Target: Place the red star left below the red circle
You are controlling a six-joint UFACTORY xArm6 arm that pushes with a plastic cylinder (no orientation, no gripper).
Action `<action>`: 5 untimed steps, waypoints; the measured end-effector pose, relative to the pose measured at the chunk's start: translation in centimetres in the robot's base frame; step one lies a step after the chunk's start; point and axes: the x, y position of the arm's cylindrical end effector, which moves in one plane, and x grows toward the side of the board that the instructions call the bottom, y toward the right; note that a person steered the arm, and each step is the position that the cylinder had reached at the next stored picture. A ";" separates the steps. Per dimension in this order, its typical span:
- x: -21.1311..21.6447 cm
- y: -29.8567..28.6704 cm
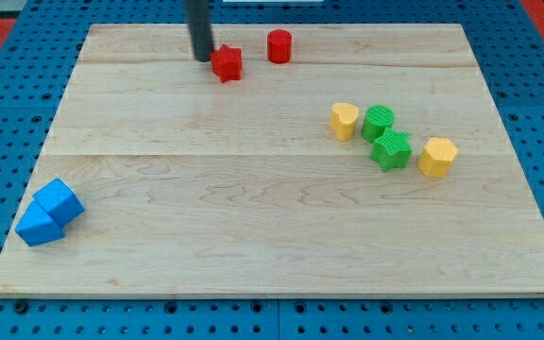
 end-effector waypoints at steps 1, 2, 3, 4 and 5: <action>0.3 -3.8; 1.4 -4.4; 4.4 -2.1; 7.1 -1.9; 4.8 -1.6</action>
